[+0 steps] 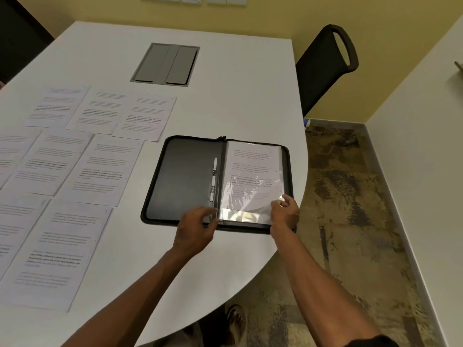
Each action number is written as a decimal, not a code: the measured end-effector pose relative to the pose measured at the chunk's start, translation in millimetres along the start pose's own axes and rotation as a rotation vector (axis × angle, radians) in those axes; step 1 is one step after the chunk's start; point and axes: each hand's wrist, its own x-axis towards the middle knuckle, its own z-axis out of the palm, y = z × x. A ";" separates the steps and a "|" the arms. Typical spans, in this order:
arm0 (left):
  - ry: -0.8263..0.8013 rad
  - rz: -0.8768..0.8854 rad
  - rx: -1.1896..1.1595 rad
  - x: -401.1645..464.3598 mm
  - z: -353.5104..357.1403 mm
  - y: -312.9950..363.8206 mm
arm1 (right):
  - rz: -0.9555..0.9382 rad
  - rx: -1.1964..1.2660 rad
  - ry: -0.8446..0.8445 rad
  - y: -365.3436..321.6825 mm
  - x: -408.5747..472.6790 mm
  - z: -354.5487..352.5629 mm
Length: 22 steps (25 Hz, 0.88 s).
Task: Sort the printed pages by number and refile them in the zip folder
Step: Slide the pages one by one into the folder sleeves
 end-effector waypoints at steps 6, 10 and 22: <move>-0.010 -0.299 -0.260 53.8 -10.5 22.2 | -0.609 -0.119 -0.090 -33.2 -97.9 64.7; -0.085 -0.433 -0.448 83.3 -35.7 -3.4 | -0.633 -0.120 -0.267 -32.2 -145.4 112.0; -0.009 -0.742 -0.313 90.6 -103.8 -145.6 | -0.483 -0.861 -0.552 35.4 -162.9 174.7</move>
